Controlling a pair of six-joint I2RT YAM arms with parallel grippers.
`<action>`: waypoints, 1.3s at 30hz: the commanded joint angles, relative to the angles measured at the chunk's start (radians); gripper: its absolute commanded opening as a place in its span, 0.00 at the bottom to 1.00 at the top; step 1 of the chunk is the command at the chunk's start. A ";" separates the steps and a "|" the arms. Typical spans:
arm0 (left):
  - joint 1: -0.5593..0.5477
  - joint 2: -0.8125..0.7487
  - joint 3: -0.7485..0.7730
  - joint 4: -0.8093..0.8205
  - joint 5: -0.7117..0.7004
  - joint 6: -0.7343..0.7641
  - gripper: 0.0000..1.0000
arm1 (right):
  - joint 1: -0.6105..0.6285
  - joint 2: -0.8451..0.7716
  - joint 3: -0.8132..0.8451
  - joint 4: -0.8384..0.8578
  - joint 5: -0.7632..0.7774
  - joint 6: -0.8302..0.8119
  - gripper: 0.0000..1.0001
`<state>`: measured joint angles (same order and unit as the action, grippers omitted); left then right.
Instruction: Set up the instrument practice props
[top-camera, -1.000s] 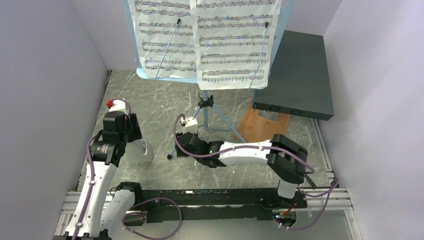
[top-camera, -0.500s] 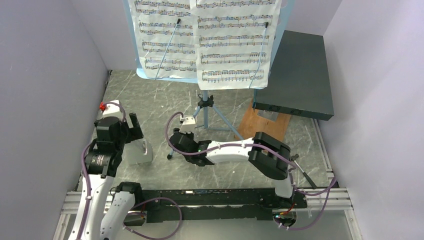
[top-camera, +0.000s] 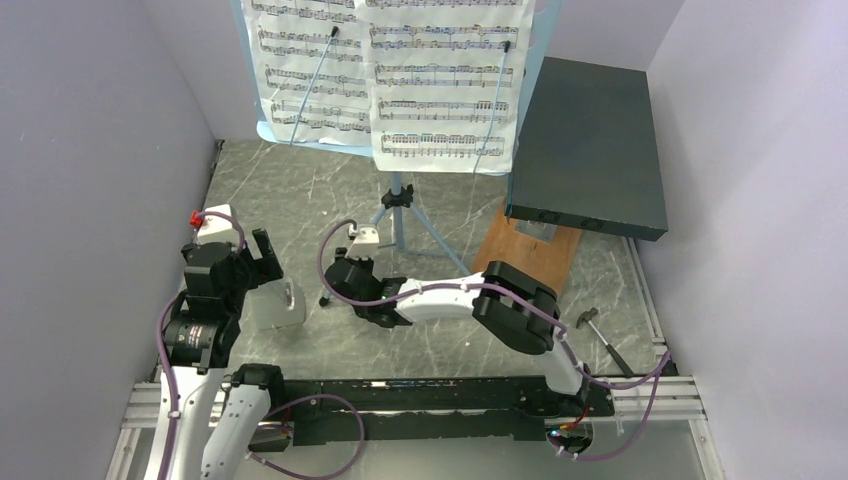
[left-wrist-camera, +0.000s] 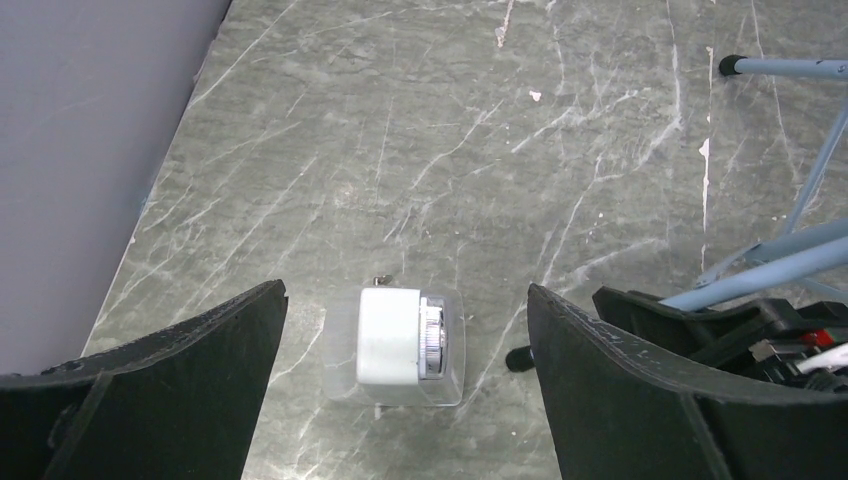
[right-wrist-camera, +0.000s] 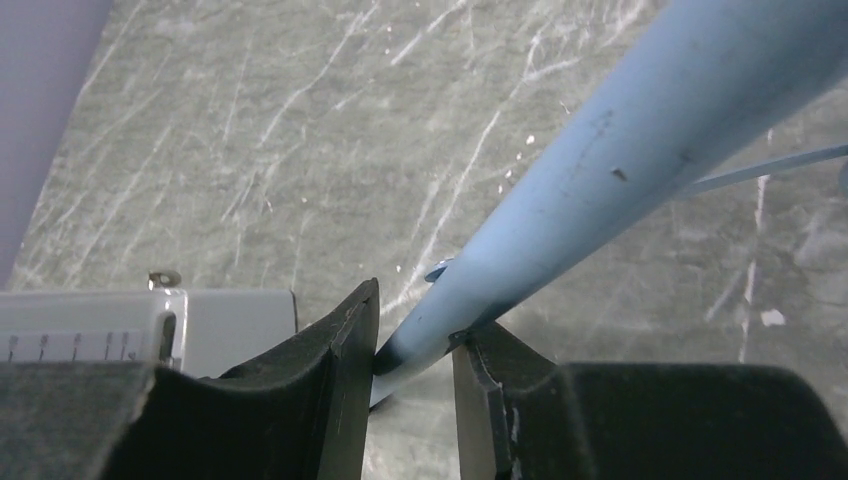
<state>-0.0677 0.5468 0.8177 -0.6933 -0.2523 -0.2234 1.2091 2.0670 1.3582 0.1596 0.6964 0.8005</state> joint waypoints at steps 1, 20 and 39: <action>-0.001 -0.005 0.000 0.040 -0.006 0.009 0.95 | -0.024 0.042 0.069 0.091 0.029 -0.077 0.24; -0.001 -0.007 0.001 0.037 -0.007 0.007 0.95 | -0.066 0.182 0.171 0.273 -0.074 -0.185 0.20; -0.002 -0.005 0.001 0.036 -0.008 0.004 0.95 | -0.172 0.253 0.210 0.379 -0.273 -0.339 0.17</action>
<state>-0.0677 0.5465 0.8177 -0.6933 -0.2523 -0.2234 1.0691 2.2921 1.5280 0.5198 0.4698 0.5877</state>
